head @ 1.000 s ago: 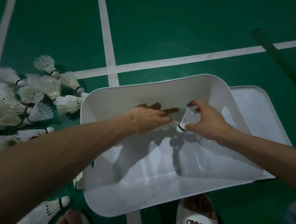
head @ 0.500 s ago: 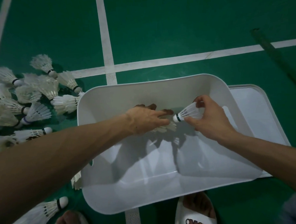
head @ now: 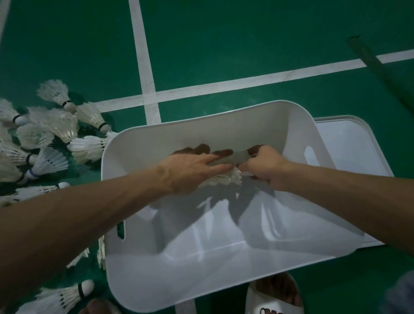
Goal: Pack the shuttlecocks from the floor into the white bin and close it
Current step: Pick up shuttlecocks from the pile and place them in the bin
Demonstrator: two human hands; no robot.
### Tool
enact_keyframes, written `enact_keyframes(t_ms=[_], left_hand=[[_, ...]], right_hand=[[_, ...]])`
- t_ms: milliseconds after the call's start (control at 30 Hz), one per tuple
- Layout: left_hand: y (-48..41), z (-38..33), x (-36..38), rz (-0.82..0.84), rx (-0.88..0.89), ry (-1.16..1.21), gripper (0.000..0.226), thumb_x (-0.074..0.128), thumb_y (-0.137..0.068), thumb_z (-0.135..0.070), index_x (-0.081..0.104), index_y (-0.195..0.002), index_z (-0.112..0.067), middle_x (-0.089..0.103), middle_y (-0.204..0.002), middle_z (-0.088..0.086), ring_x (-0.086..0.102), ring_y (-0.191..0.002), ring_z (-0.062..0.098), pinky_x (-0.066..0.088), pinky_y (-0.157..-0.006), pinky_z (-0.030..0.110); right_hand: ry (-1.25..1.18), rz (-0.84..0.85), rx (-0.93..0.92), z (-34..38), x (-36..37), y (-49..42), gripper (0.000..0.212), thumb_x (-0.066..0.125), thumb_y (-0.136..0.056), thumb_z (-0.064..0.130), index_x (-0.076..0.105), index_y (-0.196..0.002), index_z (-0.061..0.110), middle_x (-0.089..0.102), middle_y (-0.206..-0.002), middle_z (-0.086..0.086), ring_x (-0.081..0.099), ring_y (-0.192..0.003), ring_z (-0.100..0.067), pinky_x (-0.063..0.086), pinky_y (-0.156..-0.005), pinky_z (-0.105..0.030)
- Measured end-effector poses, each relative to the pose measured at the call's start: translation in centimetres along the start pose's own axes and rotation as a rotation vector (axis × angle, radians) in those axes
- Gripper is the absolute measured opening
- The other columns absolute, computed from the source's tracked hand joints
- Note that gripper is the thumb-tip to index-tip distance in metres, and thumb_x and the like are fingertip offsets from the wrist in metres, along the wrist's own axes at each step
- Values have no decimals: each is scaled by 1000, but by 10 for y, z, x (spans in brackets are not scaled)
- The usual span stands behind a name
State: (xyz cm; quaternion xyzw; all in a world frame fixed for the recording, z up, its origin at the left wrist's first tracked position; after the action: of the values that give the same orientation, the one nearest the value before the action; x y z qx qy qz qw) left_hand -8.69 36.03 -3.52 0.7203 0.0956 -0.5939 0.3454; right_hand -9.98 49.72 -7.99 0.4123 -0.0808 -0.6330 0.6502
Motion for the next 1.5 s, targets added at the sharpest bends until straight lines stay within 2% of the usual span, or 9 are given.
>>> enact_keyframes(t_ms=[200,300,433,633,733,933,1133,1267,1500], left_hand=[[30,14,9,23,-350,296,68,58,-86,-30,19,-141,-44,36,-131,6,53,-100,29,52,-80,41],[38,-3,29,159,-331,370,70,55,-88,-38,11,-141,-49,30,-129,6,51,-90,26,50,-79,38],[39,-8,37,213,-337,327,71,48,-91,-38,5,-147,-44,12,-142,8,45,-112,36,44,-94,44],[32,11,40,261,-422,319,73,53,-89,-33,9,-145,-49,7,-147,12,38,-120,46,39,-101,47],[34,5,37,266,-429,340,74,54,-88,-32,10,-146,-45,6,-147,11,37,-120,46,38,-99,46],[49,-3,32,230,-409,310,69,46,-92,-39,4,-146,-45,2,-147,8,36,-120,48,35,-101,49],[48,8,49,309,-406,318,79,52,-87,-37,0,-146,-47,22,-138,12,41,-116,44,38,-101,49],[41,10,44,268,-374,322,75,51,-88,-43,2,-146,-47,29,-133,13,43,-113,40,40,-100,48],[46,9,24,183,-323,378,79,63,-83,-40,17,-147,-38,39,-125,11,50,-110,34,46,-93,39]], right_hand=[[-170,4,67,-10,-10,2,44,56,-77,-9,61,-116,12,60,-97,-17,55,-82,-29,52,-74,-37],[-89,65,15,-5,1,5,58,62,-76,-6,53,-127,19,61,-96,-17,56,-76,-25,49,-67,-34],[32,70,-91,2,5,11,67,75,-73,-1,45,-132,12,65,-91,-11,62,-72,-19,50,-61,-28],[172,36,-237,13,2,13,81,85,-69,15,42,-138,11,65,-110,-2,64,-100,-16,52,-89,-32],[327,-81,-267,18,-3,4,67,83,-71,23,51,-129,16,68,-107,-1,65,-102,-19,51,-93,-40],[356,-141,-295,15,-1,3,52,79,-74,20,58,-120,15,70,-109,-2,66,-102,-19,51,-92,-34],[311,-80,-266,11,0,5,60,85,-68,25,59,-121,18,68,-107,3,64,-102,-18,51,-91,-33],[356,-80,-253,13,-5,6,85,87,-65,32,47,-137,10,61,-125,-5,58,-115,-23,48,-99,-39],[575,-115,-254,31,-19,29,96,84,-69,40,33,-145,13,47,-142,-8,49,-125,-27,45,-101,-44]])
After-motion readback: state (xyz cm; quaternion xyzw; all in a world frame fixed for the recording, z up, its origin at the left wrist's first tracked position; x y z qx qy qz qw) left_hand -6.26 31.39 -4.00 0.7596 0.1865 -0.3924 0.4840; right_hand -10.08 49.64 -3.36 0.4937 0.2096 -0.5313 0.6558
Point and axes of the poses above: each hand's wrist, its own y-axis away from the middle knuckle, its own x-axis out of the palm, z = x × y, the point moved 10 cm from there along -y, towards the middle knuckle
